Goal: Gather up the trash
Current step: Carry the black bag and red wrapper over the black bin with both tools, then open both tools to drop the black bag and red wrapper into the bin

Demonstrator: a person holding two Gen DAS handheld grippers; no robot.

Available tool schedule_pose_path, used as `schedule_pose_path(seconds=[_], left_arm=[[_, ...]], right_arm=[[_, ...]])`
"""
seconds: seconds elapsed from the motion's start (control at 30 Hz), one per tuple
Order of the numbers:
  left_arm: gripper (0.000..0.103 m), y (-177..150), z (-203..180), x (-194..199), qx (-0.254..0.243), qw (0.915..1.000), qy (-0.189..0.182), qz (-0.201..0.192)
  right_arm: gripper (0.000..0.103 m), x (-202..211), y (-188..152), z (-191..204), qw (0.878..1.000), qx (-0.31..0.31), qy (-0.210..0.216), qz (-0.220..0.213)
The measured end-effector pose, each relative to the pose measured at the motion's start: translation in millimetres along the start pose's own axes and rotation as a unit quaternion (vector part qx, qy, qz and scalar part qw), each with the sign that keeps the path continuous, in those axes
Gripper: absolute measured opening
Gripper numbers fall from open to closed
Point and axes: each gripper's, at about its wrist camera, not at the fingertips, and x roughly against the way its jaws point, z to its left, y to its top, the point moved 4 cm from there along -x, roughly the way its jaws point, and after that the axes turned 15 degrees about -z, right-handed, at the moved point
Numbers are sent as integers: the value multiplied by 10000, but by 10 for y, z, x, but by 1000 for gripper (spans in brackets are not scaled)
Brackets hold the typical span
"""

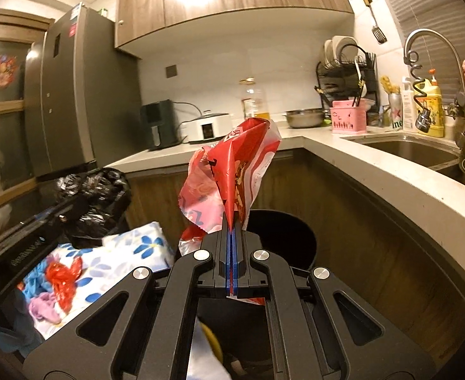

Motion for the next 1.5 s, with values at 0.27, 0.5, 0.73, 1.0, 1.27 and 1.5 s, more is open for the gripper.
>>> schedule_pose_path(seconds=[0.27,0.5,0.73,1.0,1.27,1.5], left_arm=[[24,-144,-243,-406,91,9990,-398,200],[26,-286,-350,-641,13,9978,-549,362],[28,-454,-351,-795,4,9968,-539,590],[31,-600,-348,-883,-47,9951,-553,818],[52,-645,-296,-916,-39,9950,-497,863],[69,-599,-149,-875,68,9966,-227,794]], right_arm=[[1,-224,-21,-104,10000,23,-33,1],[1,-348,-87,-197,10000,19,-54,80],[1,-488,-185,-251,9997,3,-37,253],[1,-604,-257,-332,9991,-108,-61,397],[5,-700,-335,-399,9982,-147,-78,573],[19,-694,-343,-424,9979,-185,-138,599]])
